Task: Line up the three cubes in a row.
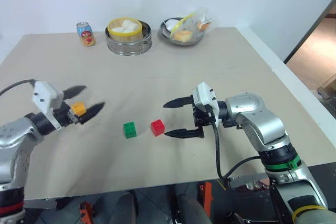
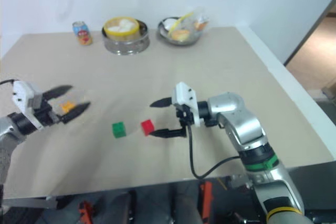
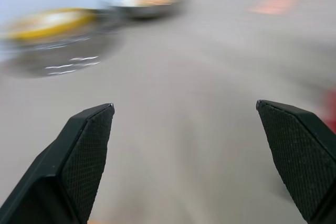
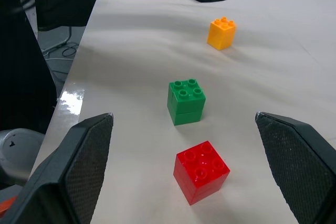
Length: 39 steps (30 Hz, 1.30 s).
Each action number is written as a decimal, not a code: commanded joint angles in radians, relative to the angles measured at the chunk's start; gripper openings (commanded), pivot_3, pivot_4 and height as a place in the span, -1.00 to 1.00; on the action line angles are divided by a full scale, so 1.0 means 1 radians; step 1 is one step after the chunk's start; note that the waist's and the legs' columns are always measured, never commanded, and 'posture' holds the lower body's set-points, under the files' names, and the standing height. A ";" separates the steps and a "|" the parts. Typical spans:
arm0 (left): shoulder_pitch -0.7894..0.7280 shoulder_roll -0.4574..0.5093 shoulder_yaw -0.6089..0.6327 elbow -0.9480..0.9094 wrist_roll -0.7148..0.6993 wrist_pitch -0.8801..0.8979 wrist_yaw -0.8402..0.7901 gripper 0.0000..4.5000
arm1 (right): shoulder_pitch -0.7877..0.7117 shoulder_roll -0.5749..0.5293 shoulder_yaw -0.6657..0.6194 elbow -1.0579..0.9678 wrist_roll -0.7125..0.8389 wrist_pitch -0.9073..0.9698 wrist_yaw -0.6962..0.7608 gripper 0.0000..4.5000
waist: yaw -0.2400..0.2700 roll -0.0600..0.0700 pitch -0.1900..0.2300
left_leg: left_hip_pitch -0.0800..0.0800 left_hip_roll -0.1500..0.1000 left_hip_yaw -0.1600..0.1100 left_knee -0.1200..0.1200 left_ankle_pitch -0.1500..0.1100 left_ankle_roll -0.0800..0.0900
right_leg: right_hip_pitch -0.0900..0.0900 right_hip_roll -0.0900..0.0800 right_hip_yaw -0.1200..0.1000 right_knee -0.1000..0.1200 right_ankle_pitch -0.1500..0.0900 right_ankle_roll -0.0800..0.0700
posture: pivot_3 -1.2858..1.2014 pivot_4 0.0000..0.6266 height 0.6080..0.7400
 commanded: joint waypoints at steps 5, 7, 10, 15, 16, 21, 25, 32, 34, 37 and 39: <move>0.022 -0.268 0.028 -0.210 0.178 0.040 0.518 0.99 | -0.042 0.007 -0.007 0.019 -0.005 -0.036 0.016 1.00 | 0.001 -0.002 -0.001 | 0.000 0.000 0.001 0.002 0.000 0.000 | 0.001 0.000 0.001 0.000 0.002 0.001 | 0.03 -0.52 1.00; 0.034 -0.323 0.007 -0.237 0.211 0.047 0.581 0.99 | -0.046 0.005 -0.003 0.027 -0.009 -0.042 0.023 1.00 | 0.001 -0.003 -0.001 | 0.000 0.000 0.001 0.003 0.000 0.000 | 0.001 0.001 0.002 0.000 0.003 0.002 | 0.03 -0.52 1.00; 0.036 -0.393 -0.028 -0.249 0.274 0.073 0.686 0.99 | -0.051 0.004 0.001 0.038 -0.018 -0.051 0.034 1.00 | 0.001 -0.003 -0.001 | 0.000 0.000 0.001 0.004 0.000 0.000 | 0.001 0.001 0.003 0.000 0.003 0.002 | 0.03 -0.52 1.00; 0.025 -0.443 -0.079 -0.214 0.329 0.112 0.752 0.99 | -0.055 0.006 0.002 0.043 -0.028 -0.055 0.040 1.00 | 0.001 -0.003 -0.001 | 0.000 -0.001 0.001 0.006 0.000 0.000 | 0.002 0.001 0.004 0.000 0.004 0.002 | 0.03 -0.52 1.00; 0.020 -0.448 -0.085 -0.201 0.333 0.121 0.759 0.99 | -0.056 0.005 0.001 0.043 -0.029 -0.055 0.041 1.00 | 0.001 -0.003 -0.001 | 0.000 -0.001 0.001 0.006 0.000 0.000 | 0.002 0.001 0.004 0.000 0.004 0.002 | 0.03 -0.52 1.00; -0.018 -0.481 -0.074 -0.139 0.323 0.157 0.806 0.99 | -0.054 0.004 -0.009 0.034 -0.024 -0.050 0.041 1.00 | 0.001 -0.003 -0.001 | 0.000 -0.002 0.001 0.006 0.000 0.000 | 0.001 0.001 0.004 0.000 0.004 0.003 | 0.03 -0.52 1.00; -0.051 -0.479 -0.080 -0.096 0.334 0.155 0.813 0.99 | -0.056 0.012 -0.024 0.026 -0.010 -0.041 0.028 1.00 | 0.001 -0.004 -0.001 | 0.000 -0.002 0.001 0.006 0.000 0.000 | 0.001 0.001 0.004 0.000 0.004 0.003 | 0.03 -0.52 1.00; -0.088 -0.466 -0.105 -0.004 0.367 0.135 0.817 0.99 | -0.051 0.006 -0.024 0.014 -0.010 -0.042 0.013 1.00 | 0.001 -0.004 -0.001 | 0.000 -0.002 0.001 0.006 0.000 0.000 | 0.001 0.001 0.004 0.000 0.004 0.003 | 0.03 -0.52 1.00; -0.101 -0.477 -0.092 0.018 0.356 0.135 0.831 0.99 | -0.047 0.004 -0.025 0.009 -0.010 -0.041 0.009 1.00 | 0.001 -0.004 -0.001 | 0.000 -0.002 0.001 0.006 0.000 0.000 | 0.001 0.001 0.004 0.000 0.004 0.003 | 0.03 -0.52 1.00; -0.115 -0.481 -0.075 0.043 0.355 0.120 0.846 0.75 | -0.044 0.002 -0.026 0.006 -0.010 -0.040 0.004 1.00 | 0.001 -0.004 -0.001 | 0.000 -0.002 0.001 0.006 0.000 0.000 | 0.001 0.001 0.004 0.000 0.004 0.003 | 0.03 -0.52 1.00; -0.127 -0.474 -0.071 0.062 0.358 0.108 0.849 0.46 | -0.043 0.001 -0.025 0.006 -0.010 -0.039 0.001 1.00 | 0.001 -0.004 -0.001 | 0.000 -0.002 0.001 0.006 0.000 0.000 | 0.001 0.001 0.004 0.000 0.004 0.003 | 0.03 -0.52 1.00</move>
